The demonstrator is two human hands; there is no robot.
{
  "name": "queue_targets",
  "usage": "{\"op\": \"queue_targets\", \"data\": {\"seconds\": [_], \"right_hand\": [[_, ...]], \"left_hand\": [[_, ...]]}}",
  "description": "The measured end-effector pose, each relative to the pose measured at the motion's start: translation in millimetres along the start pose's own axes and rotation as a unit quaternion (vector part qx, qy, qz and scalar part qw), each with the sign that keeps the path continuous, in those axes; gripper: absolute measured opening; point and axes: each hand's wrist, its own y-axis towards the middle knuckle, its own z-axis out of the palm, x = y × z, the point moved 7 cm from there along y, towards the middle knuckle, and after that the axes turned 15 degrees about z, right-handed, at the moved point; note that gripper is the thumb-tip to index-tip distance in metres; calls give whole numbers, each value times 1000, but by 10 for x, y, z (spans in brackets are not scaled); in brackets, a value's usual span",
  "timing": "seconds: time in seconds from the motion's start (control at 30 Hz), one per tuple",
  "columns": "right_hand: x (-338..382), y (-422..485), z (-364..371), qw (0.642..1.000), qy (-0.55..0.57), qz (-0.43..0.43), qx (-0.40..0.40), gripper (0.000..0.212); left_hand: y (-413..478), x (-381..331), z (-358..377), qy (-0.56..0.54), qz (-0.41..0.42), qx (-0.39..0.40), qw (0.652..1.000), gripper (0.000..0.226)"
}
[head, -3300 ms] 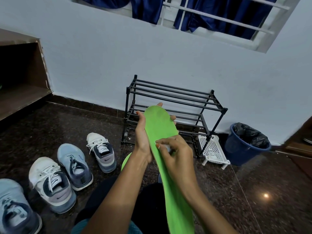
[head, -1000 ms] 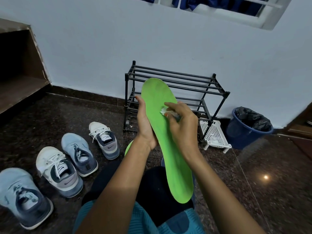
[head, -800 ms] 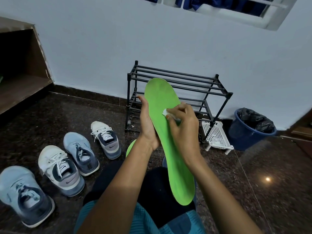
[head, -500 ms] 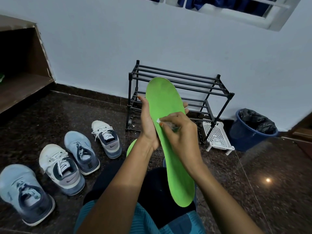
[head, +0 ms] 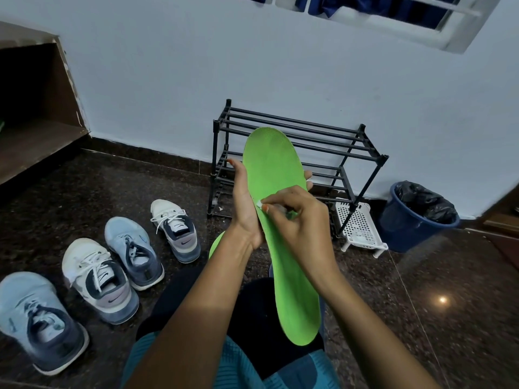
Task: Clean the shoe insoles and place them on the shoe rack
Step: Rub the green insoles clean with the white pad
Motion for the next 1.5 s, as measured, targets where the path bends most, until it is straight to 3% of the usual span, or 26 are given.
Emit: {"op": "queue_targets", "data": {"seconds": [0.17, 0.43, 0.67, 0.93, 1.2, 1.5], "right_hand": [[-19, 179, -56, 999, 0, 20, -40, 13], [-24, -75, 43, 1000, 5, 11, 24, 13], [-66, 104, -5, 999, -13, 25, -15, 12], [-17, -123, 41, 999, -6, 4, 35, 13], [-11, 63, 40, 999, -29, 15, -21, 12], [18, -101, 68, 999, -26, 4, 21, 13]], "left_hand": [[21, -5, -12, -9, 4, -12, 1000, 111], [12, -18, -25, -12, 2, -12, 1000, 102], [20, -22, 7, -19, -5, -2, 1000, 106], [29, -23, -8, -27, 4, -8, 1000, 102], [16, -52, -2, -17, 17, -13, 1000, 100], [19, -65, -6, -27, 17, -6, 999, 100]]}}
